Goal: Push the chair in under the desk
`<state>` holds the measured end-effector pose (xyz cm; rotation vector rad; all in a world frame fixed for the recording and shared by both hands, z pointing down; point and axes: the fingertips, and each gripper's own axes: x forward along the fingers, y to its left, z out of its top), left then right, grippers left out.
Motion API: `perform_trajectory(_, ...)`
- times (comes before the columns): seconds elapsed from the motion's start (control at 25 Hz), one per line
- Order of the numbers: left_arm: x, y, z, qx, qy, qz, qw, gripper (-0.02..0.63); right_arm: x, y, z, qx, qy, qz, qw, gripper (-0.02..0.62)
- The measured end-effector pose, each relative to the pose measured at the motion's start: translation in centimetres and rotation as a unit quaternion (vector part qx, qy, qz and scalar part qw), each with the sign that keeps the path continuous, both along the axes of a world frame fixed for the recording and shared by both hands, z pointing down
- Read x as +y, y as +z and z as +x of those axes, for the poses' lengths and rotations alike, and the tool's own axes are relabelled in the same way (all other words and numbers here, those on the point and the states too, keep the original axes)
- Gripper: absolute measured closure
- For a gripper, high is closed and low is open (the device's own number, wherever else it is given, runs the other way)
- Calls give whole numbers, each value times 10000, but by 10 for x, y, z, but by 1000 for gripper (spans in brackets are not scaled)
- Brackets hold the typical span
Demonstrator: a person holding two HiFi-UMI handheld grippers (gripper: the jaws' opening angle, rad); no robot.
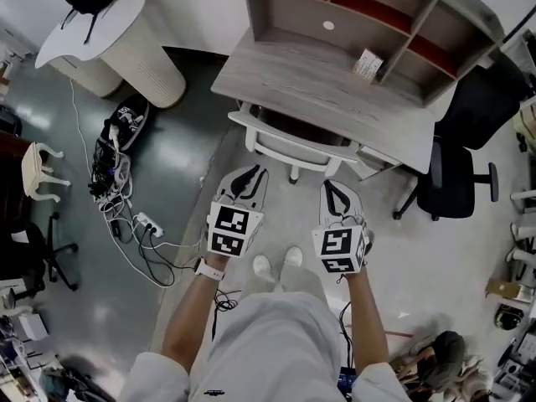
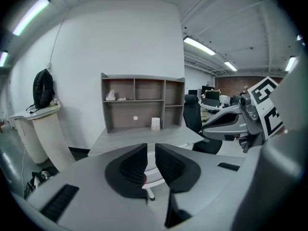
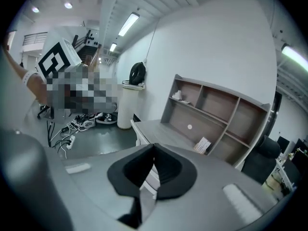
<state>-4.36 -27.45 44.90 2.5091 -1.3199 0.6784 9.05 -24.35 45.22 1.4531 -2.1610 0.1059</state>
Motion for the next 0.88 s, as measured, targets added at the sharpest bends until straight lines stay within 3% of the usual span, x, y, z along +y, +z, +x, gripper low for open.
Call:
perform_trajectory(0.24, 45, -34, -3, 787, -359, 26, 9962, 596, 36, -37, -1, -623, 180, 171, 9977, 582)
perform_trajectory(0.52, 91, -64, -9, 998, -461, 267, 9936, 600, 77, -67, 8, -1374, 334, 401, 9891, 581)
perform_trajectory(0.72, 120, -86, -29, 1242, -667, 464, 9889, 598, 98, -93, 16, -1487, 379, 818, 9848, 581)
perform_trajectory(0.88, 142, -92, -36, 1188, -690, 562, 9889, 600, 110, -99, 16, -1581, 191, 992, 9822, 581)
